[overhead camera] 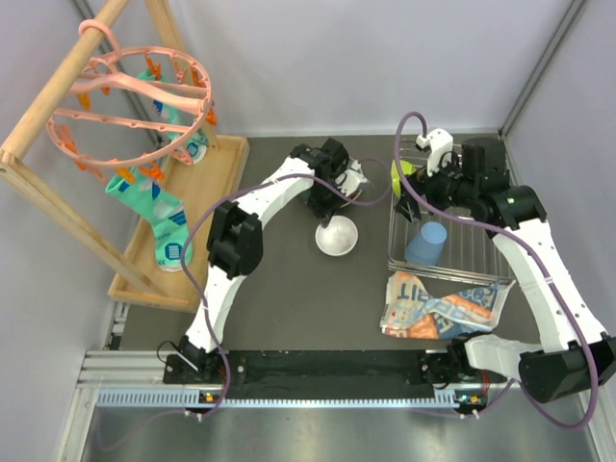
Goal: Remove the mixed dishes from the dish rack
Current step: Place the bowl at the center of the board.
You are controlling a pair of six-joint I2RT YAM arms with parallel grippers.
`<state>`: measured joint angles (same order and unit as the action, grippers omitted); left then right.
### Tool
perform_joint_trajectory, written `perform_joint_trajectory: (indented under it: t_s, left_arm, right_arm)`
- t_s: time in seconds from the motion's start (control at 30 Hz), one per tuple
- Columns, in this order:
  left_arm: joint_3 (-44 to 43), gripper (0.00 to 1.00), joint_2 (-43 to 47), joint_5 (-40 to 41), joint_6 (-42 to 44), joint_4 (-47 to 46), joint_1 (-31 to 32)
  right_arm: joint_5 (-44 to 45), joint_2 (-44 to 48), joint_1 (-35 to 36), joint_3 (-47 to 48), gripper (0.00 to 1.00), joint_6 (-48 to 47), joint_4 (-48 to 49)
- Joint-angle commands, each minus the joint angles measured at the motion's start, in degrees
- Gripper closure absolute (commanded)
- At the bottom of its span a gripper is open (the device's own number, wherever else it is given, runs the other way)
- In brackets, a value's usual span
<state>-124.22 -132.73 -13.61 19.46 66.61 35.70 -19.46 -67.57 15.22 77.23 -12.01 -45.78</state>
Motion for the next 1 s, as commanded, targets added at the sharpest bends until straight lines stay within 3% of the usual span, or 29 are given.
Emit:
perform_joint_trajectory:
  t_s: [0.0, 0.97]
  left_arm:
    - [-2.4, 1.0, -0.5, 2.1, 1.6, 2.7, 0.4]
    - [-3.3, 0.98, -1.8, 5.6, 2.5, 2.3, 0.4]
  right_arm:
    - [0.6, 2.3, 0.3, -0.8, 0.03, -0.8, 2.0]
    - [0.7, 3.9, 0.3, -2.3, 0.01, -1.0, 2.4]
